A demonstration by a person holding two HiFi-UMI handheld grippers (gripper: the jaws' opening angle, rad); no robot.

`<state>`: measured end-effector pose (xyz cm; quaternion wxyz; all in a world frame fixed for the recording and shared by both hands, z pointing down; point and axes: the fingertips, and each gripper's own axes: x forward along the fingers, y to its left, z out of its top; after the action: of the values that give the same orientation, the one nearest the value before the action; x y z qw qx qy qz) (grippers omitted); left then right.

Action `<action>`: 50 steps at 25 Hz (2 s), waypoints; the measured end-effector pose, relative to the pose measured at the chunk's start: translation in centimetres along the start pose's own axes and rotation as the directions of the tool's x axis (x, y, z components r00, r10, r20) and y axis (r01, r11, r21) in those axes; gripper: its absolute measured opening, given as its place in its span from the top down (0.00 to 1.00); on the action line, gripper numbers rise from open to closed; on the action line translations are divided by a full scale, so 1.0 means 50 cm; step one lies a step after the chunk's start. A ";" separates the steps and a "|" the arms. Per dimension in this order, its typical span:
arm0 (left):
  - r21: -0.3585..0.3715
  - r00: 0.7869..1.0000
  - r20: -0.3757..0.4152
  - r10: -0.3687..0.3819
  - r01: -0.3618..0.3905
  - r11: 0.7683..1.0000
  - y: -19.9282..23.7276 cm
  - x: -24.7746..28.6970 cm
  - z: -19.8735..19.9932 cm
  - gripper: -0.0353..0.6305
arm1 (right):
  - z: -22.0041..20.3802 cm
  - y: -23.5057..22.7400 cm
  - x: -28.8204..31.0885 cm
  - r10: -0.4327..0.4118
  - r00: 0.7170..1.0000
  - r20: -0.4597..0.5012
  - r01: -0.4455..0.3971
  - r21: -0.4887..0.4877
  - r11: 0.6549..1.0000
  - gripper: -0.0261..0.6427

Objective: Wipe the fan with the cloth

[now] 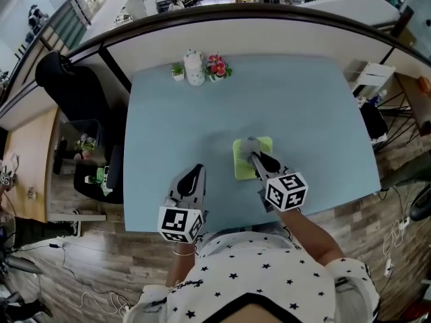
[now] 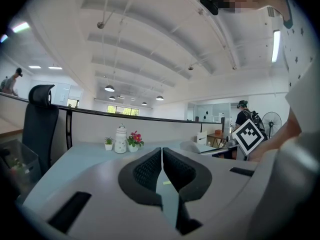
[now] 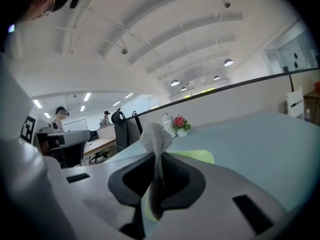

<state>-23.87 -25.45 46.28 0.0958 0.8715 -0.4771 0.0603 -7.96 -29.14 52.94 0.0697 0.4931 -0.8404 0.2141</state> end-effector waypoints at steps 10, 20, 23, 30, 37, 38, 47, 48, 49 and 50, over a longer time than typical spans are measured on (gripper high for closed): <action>-0.009 0.996 0.013 0.091 -0.091 0.996 0.047 -0.060 -0.001 0.90 | -0.071 0.091 0.070 0.121 0.986 -0.117 -0.126 -0.041 0.991 0.92; -0.013 0.994 0.004 0.108 -0.108 0.994 0.057 -0.069 -0.007 0.90 | -0.115 0.055 0.081 0.067 0.981 -0.180 -0.079 -0.056 0.995 0.92; -0.013 0.996 0.006 0.089 -0.089 0.996 0.049 -0.063 -0.005 0.90 | -0.116 0.040 0.071 0.042 0.984 -0.174 -0.052 -0.053 0.997 0.92; -0.022 0.999 0.000 0.035 -0.035 0.999 0.025 -0.032 -0.009 0.90 | -0.113 -0.015 0.039 -0.028 0.987 -0.160 0.023 -0.033 0.999 0.91; -0.014 1.000 0.003 -0.010 0.010 1.000 0.002 -0.012 -0.003 0.90 | -0.114 -0.059 0.006 -0.094 0.984 -0.150 0.093 -0.013 0.996 0.92; -0.014 1.000 0.003 -0.014 0.014 1.000 -0.001 -0.011 -0.002 0.90 | -0.112 -0.065 0.002 -0.103 0.984 -0.146 0.102 -0.009 0.995 0.92; -0.004 0.999 -0.008 -0.038 0.038 0.999 -0.019 0.001 -0.003 0.90 | -0.107 -0.130 -0.028 -0.185 0.975 -0.124 0.188 0.010 0.982 0.92; -0.002 0.999 -0.008 -0.041 0.041 0.999 -0.022 0.002 -0.002 0.90 | -0.107 -0.137 -0.032 -0.195 0.973 -0.123 0.198 0.012 0.980 0.91; 0.001 0.999 -0.007 -0.045 0.045 0.999 -0.024 0.004 0.000 0.90 | -0.107 -0.144 -0.037 -0.205 0.971 -0.122 0.208 0.013 0.978 0.92; 0.003 0.999 -0.005 -0.047 0.047 0.999 -0.027 0.005 0.002 0.90 | -0.108 -0.150 -0.040 -0.214 0.969 -0.122 0.217 0.014 0.976 0.92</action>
<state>-22.60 -24.98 46.07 0.0970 0.8826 -0.4560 0.0611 -1.02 -28.40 59.30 0.1360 0.5685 -0.7732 0.2458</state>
